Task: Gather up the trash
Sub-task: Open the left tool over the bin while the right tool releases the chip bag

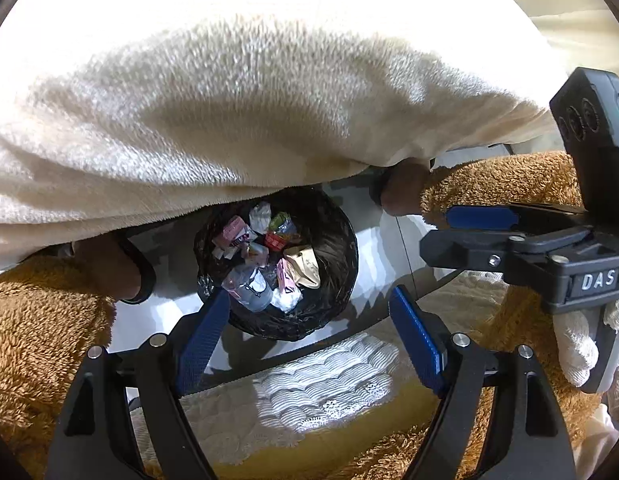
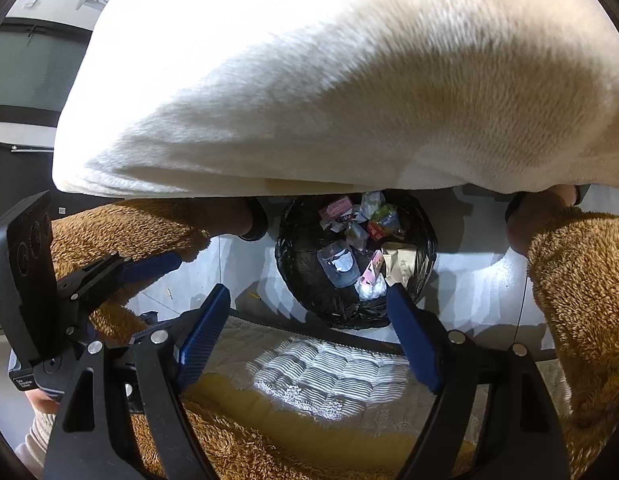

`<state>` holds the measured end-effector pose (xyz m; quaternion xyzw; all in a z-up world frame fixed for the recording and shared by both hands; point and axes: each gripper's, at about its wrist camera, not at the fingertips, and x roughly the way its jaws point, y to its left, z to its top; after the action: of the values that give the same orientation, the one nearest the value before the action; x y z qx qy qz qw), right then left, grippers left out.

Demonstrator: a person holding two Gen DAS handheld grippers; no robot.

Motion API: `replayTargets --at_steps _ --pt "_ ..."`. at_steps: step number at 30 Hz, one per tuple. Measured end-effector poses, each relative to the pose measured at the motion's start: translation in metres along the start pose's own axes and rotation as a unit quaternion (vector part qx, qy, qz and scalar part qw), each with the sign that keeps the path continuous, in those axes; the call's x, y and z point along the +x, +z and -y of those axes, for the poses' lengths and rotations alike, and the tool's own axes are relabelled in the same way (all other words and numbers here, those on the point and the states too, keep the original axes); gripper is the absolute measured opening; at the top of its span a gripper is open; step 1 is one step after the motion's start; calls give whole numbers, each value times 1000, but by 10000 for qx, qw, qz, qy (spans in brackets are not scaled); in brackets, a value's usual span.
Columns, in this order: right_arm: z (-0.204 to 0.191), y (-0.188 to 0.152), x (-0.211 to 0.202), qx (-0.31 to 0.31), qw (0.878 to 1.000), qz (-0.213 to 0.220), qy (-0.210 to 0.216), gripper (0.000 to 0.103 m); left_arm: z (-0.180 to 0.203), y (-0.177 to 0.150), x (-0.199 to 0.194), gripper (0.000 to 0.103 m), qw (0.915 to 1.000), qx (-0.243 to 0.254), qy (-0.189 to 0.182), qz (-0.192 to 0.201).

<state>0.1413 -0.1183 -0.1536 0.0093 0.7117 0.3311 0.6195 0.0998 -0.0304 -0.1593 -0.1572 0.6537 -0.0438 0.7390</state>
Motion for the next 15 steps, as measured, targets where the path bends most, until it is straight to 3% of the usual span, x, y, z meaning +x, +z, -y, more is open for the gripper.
replayTargets --at_steps 5,10,15 --pt "-9 -15 -15 -137 9992 355 -144 80 2 -4 -17 81 9996 70 4 268" --pt "-16 -31 -36 -254 9965 793 -50 80 4 -12 -44 81 9968 87 -9 790" --pt "-27 -47 -72 -539 9859 1572 -210 80 11 -23 -78 81 9890 188 -61 1467"
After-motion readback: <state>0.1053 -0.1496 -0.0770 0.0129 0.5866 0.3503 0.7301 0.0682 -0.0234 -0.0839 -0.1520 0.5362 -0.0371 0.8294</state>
